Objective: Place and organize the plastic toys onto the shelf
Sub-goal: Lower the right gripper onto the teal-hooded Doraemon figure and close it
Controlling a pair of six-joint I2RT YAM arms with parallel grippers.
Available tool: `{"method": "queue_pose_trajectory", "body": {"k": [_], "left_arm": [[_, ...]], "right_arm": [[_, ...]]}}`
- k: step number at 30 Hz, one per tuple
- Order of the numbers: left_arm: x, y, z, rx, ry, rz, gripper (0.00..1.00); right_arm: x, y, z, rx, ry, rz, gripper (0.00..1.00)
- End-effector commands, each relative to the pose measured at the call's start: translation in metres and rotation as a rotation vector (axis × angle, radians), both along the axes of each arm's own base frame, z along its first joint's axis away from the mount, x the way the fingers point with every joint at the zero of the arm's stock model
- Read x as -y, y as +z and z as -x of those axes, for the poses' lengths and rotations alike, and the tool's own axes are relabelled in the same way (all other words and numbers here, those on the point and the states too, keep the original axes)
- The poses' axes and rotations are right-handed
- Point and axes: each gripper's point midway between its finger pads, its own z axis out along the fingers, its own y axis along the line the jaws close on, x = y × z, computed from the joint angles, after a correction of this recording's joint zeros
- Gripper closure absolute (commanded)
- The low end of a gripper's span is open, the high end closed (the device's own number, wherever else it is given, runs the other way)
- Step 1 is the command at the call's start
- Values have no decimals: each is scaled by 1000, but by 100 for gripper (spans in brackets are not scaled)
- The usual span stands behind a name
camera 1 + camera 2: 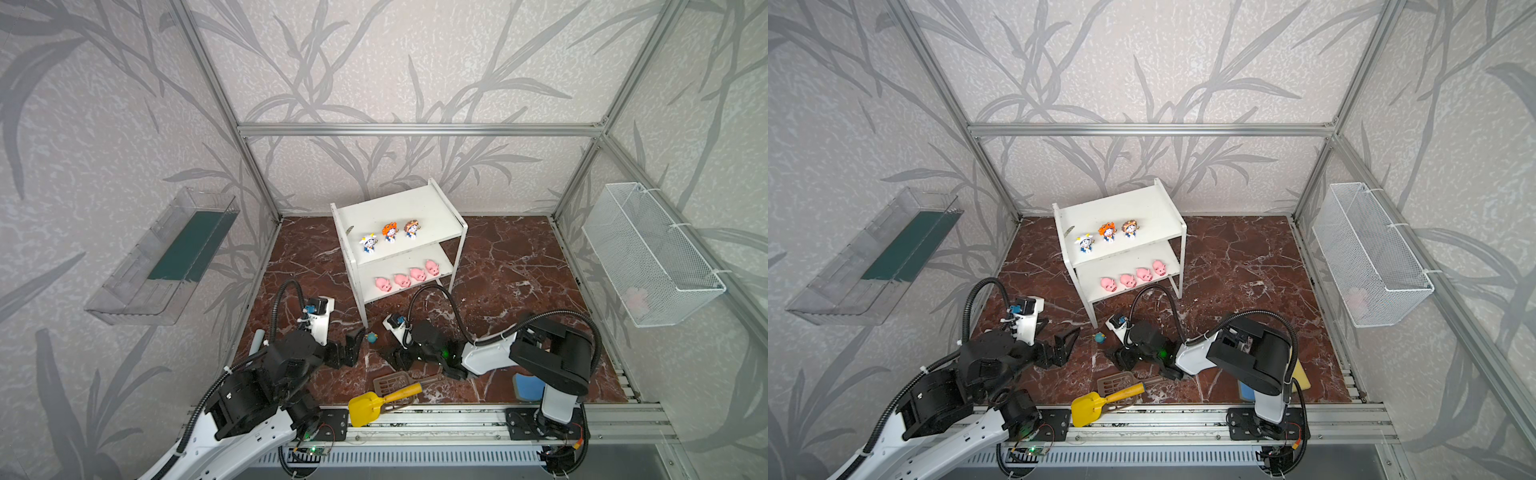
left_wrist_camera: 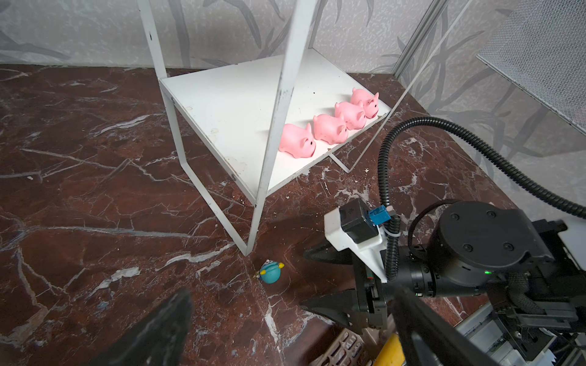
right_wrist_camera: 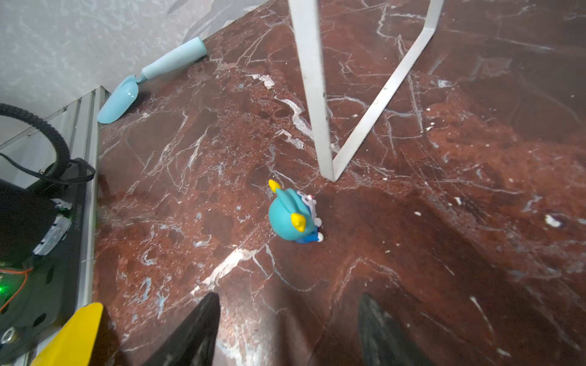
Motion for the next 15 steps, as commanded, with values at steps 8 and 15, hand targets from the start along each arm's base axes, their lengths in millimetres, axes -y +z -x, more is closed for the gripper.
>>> {"method": "queue_pose_trajectory", "body": {"k": [8,15], "left_arm": [[-10,11,2,35,37,41,1],[-11,12,2,40,40,43,1]], "right_arm": [[-23,8,-22,96,-123,-129,31],[-37,4,-30,108,-140,-127,34]]}}
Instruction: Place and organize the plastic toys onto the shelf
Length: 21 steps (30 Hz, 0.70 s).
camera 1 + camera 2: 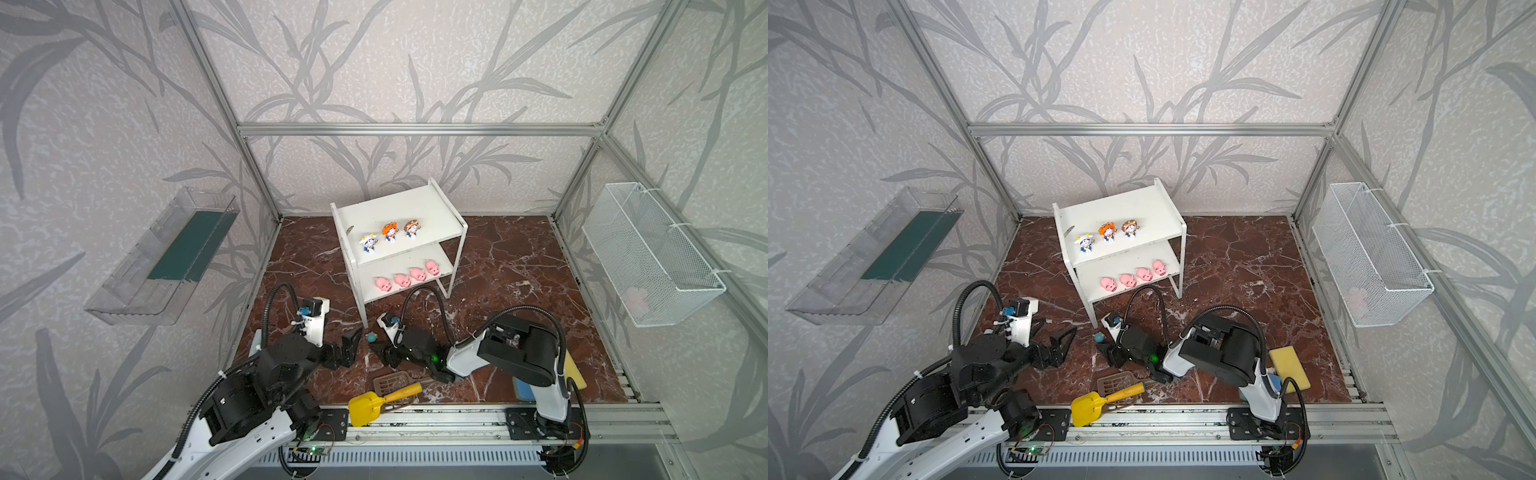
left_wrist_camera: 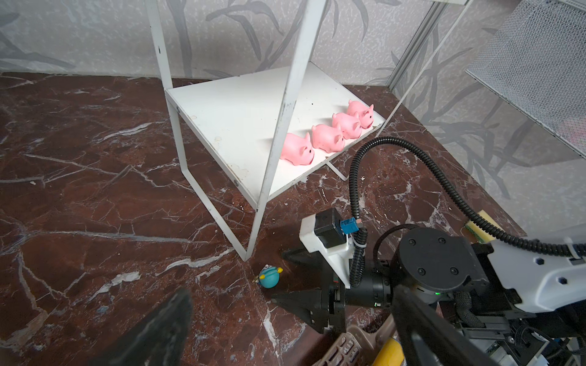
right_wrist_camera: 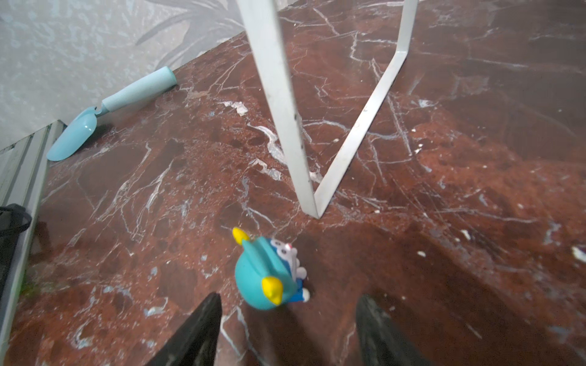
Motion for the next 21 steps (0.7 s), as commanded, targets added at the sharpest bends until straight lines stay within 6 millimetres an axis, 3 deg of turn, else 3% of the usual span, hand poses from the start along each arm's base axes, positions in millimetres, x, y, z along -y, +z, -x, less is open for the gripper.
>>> {"method": "queue_pose_trajectory", "body": {"k": [1,14,21], "left_arm": [[-6,5,-1,10,32,18,1],[-8,7,0,20,39,25,1],[-8,6,0,18,41,25,1]], "right_arm": [[-12,16,-8,43,-37,-60,35],[-16,12,-10,55,-31,-37,56],[0,27,-6,92,-32,-45,66]]}}
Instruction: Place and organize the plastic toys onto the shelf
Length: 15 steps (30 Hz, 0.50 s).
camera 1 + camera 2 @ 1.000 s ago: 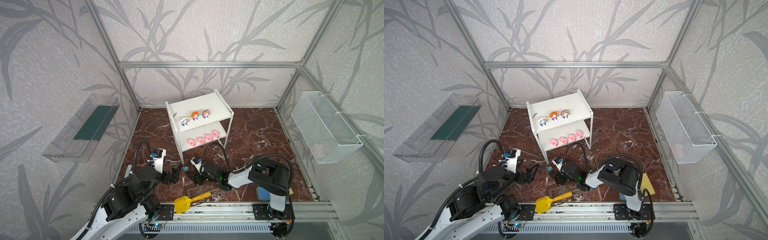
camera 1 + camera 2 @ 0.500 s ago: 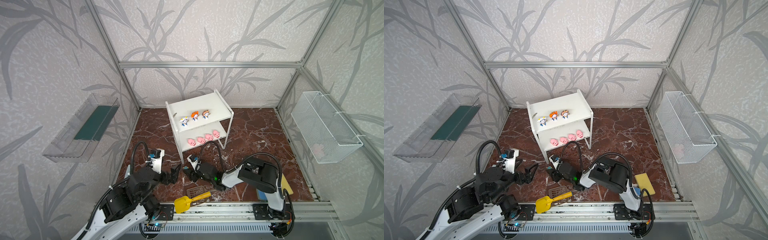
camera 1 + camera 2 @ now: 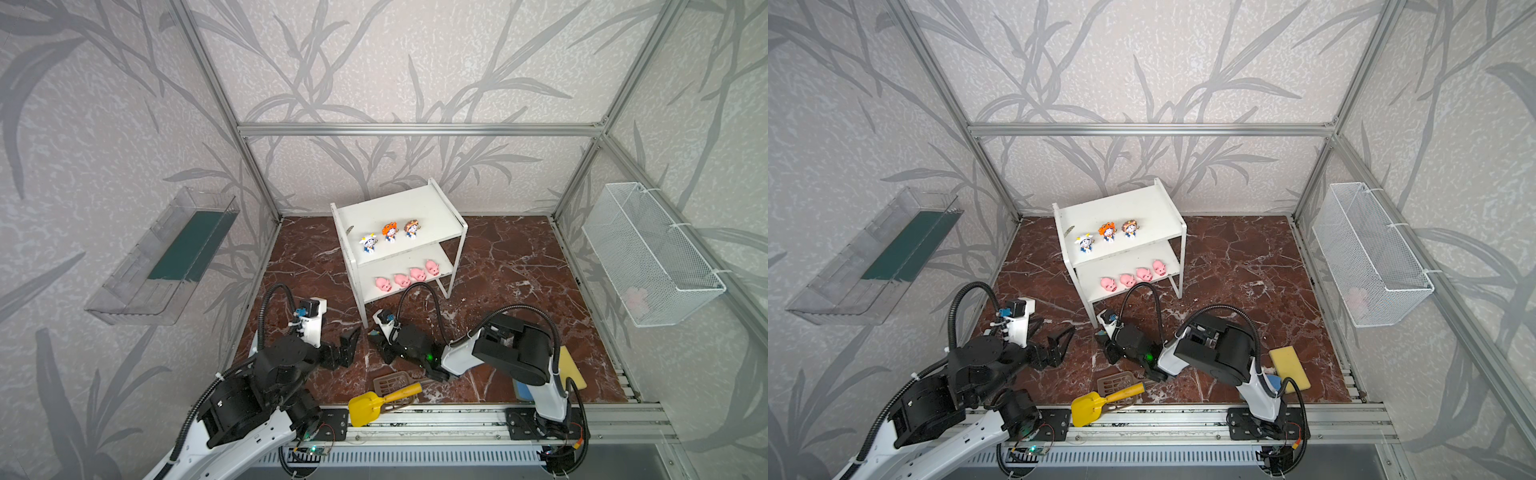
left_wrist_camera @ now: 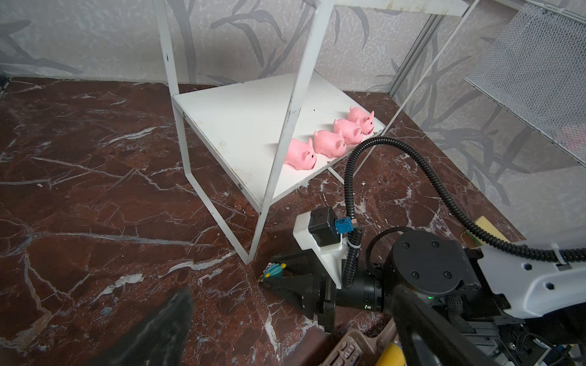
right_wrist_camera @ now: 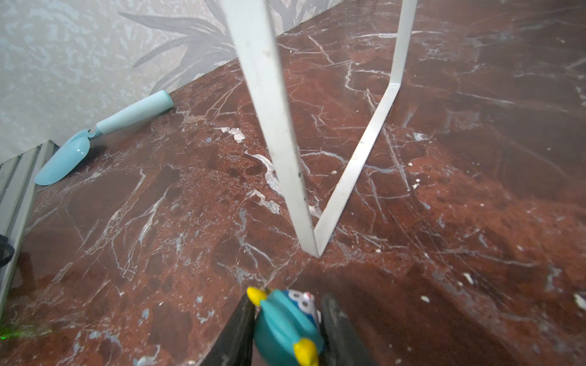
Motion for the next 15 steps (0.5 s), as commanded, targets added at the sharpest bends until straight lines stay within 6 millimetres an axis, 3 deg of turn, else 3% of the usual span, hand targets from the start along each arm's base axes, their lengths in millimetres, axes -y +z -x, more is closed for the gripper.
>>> {"method": "queue_pose_trajectory", "body": {"k": [1,5,10,15], "left_arm": [[-4,3,-1,3,27,17,1],[-4,3,-1,0,27,15,1],[-2,2,-2,-3,23,11,1],[1,0,-3,-11,17,4,1]], "right_arm": [[10,25,2,58,-14,-28,67],[44,34,-1,70,-74,9,68],[125,31,-14,-9,-302,123,69],[186,30,-9,-96,-421,169,69]]}}
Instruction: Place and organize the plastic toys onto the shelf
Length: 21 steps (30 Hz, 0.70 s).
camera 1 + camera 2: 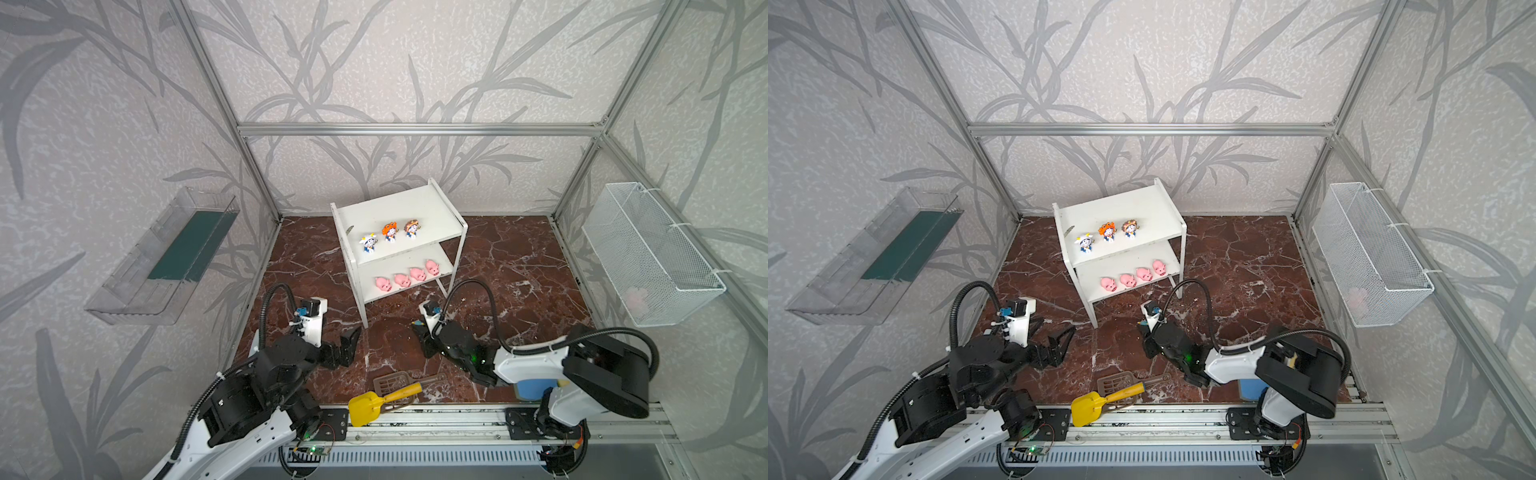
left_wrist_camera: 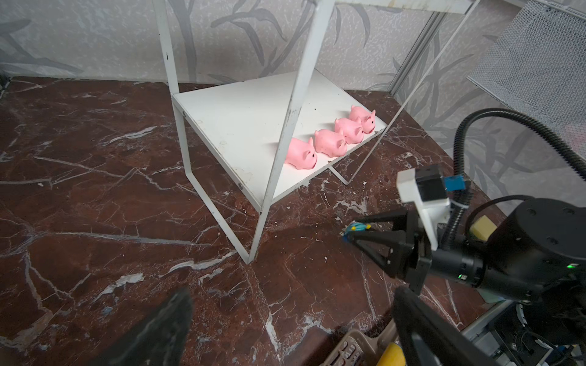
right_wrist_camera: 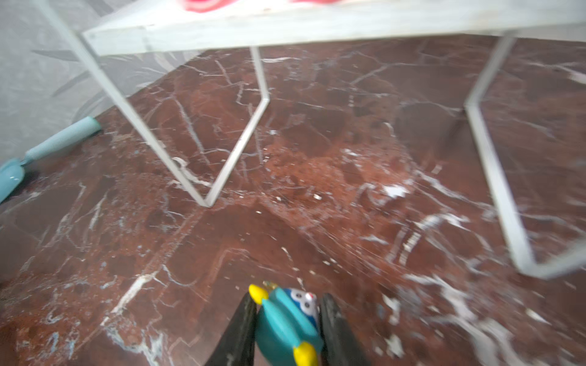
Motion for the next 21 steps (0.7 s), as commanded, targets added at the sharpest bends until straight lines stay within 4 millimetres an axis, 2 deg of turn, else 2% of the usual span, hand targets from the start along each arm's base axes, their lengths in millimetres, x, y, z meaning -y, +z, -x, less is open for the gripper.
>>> {"method": "queue_pose_trajectory", "body": {"k": [1,3,7,8,10,11,14,17,21], "left_arm": [[1,1,-2,-9,13,9,1],[2,1,-2,-11,7,10,1],[10,-1,-2,-22,-24,11,1],[15,-2,-1,-27,-49,14,1],[43,-4,7,-55,-196,37,1],[55,-5,11,-74,-257,50,1],[81,-26,10,-185,-335,16,1],[96,-40,7,-246,-374,-39,1],[113,-42,4,-202,-411,-109,1]], "right_arm": [[50,-27,7,-125,-132,104,70],[75,-33,6,-191,-210,119,70],[105,-47,20,-295,-278,119,70],[109,-49,23,-319,-303,93,70],[120,-53,28,-340,-335,75,70],[123,-55,29,-343,-345,67,70],[132,-58,34,-365,-370,44,70],[137,-60,37,-379,-387,38,70],[143,-63,40,-403,-416,31,70]]}}
